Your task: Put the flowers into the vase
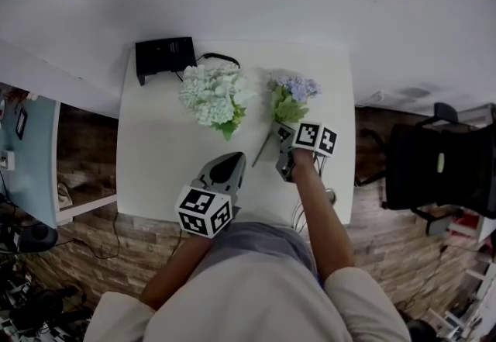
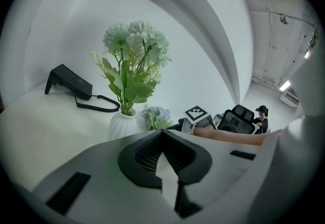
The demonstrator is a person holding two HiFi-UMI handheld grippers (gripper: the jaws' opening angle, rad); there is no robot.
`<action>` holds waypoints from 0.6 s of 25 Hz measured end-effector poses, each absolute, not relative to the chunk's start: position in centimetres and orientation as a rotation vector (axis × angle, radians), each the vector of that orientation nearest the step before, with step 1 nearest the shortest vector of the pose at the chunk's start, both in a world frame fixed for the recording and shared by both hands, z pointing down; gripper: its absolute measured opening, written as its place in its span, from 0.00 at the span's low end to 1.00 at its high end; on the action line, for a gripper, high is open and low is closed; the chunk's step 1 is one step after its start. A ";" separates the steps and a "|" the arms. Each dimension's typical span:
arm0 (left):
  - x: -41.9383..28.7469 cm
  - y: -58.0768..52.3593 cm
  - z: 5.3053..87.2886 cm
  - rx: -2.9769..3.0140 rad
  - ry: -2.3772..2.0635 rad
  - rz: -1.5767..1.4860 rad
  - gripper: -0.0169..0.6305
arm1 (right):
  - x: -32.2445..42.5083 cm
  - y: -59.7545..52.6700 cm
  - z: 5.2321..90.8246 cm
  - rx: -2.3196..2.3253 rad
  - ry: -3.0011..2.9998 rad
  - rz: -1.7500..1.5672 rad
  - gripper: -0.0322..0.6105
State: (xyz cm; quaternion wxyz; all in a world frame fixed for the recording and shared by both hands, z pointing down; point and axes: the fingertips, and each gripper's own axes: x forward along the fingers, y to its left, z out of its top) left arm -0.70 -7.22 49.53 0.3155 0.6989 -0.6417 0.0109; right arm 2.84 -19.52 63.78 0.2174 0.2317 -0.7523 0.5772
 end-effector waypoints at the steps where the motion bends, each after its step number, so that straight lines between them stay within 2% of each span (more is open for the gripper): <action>1: -0.8 -7.2 49.6 1.838 -1.692 0.028 0.06 | 2.8 -19.4 63.5 0.631 -2.092 1.624 0.13; 15: -0.8 -6.3 48.8 1.839 -1.712 -0.007 0.06 | 3.3 -19.4 55.9 0.652 -2.385 1.704 0.12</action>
